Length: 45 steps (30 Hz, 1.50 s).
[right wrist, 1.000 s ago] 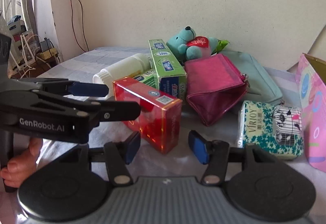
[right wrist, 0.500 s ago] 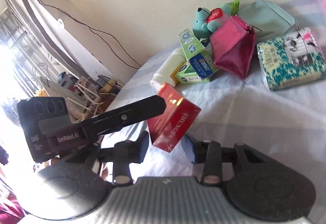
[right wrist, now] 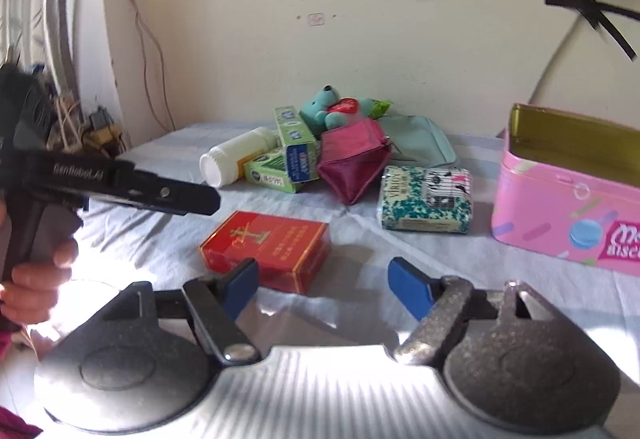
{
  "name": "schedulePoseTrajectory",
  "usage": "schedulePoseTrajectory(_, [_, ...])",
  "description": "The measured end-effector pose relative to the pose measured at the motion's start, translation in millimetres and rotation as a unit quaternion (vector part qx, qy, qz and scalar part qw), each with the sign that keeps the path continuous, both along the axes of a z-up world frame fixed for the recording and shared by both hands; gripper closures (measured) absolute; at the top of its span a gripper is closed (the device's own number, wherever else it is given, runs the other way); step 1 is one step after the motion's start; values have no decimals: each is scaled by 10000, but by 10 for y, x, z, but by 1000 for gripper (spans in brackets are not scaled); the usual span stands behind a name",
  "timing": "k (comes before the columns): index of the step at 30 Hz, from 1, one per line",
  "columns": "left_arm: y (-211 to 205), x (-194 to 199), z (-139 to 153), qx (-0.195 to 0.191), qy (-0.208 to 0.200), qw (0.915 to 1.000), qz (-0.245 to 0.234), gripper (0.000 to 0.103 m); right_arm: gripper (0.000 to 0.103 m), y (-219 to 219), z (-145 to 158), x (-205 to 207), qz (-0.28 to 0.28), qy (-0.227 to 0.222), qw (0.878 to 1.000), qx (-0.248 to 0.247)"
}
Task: Organize objects
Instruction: 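Grasp the red box with the left gripper and lift it, then carry the red box over the pink tin and release it inside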
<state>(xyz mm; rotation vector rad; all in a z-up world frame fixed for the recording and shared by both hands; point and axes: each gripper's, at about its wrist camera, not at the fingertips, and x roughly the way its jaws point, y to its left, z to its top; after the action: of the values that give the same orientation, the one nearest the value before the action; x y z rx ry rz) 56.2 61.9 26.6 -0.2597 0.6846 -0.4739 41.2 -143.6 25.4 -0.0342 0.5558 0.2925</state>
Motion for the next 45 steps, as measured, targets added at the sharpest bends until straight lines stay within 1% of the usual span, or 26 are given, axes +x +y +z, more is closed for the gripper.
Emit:
schedulePoseTrajectory(1, [-11,7,-7,-7,48,10000,-48,25,32,85,-16,52,122,-3,9998,-175])
schedulePoseTrajectory(3, [-62,9,-26,5,142,9998,-161,31,32,196,-49,128,338,74,9984,-441])
schedulePoseTrajectory(4, [-92,15,-40,26,186,9996,-193,34,33,244,-84,191,444,198,9975,-517])
schedulePoseTrajectory(5, [-130,32,-57,67,270,9993,-230,36,33,270,-128,250,544,337,9966,-514])
schedulePoseTrajectory(6, [-169,60,-90,119,377,9988,-278,47,36,286,-176,314,646,498,9956,-451])
schedulePoseTrajectory(7, [-211,91,-132,163,492,9981,-335,52,37,288,-222,371,710,590,9951,-350])
schedulePoseTrajectory(8, [-234,90,-149,163,460,9985,-268,52,37,294,-225,389,642,527,9959,-349])
schedulePoseTrajectory(9, [-274,90,-136,236,410,9987,-200,52,42,288,-214,408,558,496,9966,-344])
schedulePoseTrajectory(11, [-360,65,-34,372,245,9988,-220,53,42,209,-181,373,454,379,9981,-150])
schedulePoseTrajectory(12, [-424,44,51,382,81,9987,-322,53,42,155,-153,321,355,239,9990,-108])
schedulePoseTrajectory(15, [-664,18,275,462,-355,9965,-596,53,42,-26,-20,121,-3,-361,9992,-195])
schedulePoseTrajectory(18, [-1075,62,465,616,-824,9908,-878,52,42,-267,125,-47,-488,-930,9940,-310])
schedulePoseTrajectory(20, [-1373,145,570,634,-1041,9868,-1062,52,42,-459,187,-104,-837,-1205,9884,-395])
schedulePoseTrajectory(24, [-1959,346,647,711,-1238,9790,-1459,52,42,-936,216,-112,-1451,-1370,9789,-452])
schedulePoseTrajectory(28, [-2543,486,655,877,-1514,9689,-1747,52,42,-1407,186,-84,-1862,-1389,9710,-562])
schedulePoseTrajectory(32, [-2944,637,590,896,-1556,9675,-1781,51,42,-1771,95,20,-2170,-1301,9652,-667])
schedulePoseTrajectory(35, [-3144,744,516,891,-1443,9692,-1786,51,39,-1989,1,96,-2412,-1281,9607,-487])
schedulePoseTrajectory(36, [-3208,778,481,912,-1339,9706,-1781,50,35,-2044,-33,107,-2499,-1316,9585,-378])
schedulePoseTrajectory(37, [-3270,811,448,967,-1248,9719,-1746,48,27,-2099,-61,124,-2596,-1323,9561,-317])
schedulePoseTrajectory(38, [-3302,823,421,1023,-1220,9731,-1663,47,23,-2123,-73,126,-2694,-1323,9532,-358])
schedulePoseTrajectory(39, [-3304,821,405,1044,-1236,9741,-1577,43,21,-2133,-73,110,-2786,-1396,9492,-438])
schedulePoseTrajectory(40, [-3284,810,399,996,-1275,9751,-1517,38,16,-2140,-75,85,-2842,-1493,9458,-485])
schedulePoseTrajectory(42, [-3217,783,425,890,-1321,9775,-1384,38,12,-2152,-90,52,-2875,-1579,9436,-446])
schedulePoseTrajectory(45, [-2992,676,502,697,-1421,9799,-1217,38,13,-2129,-103,21,-2886,-1722,9407,-460])
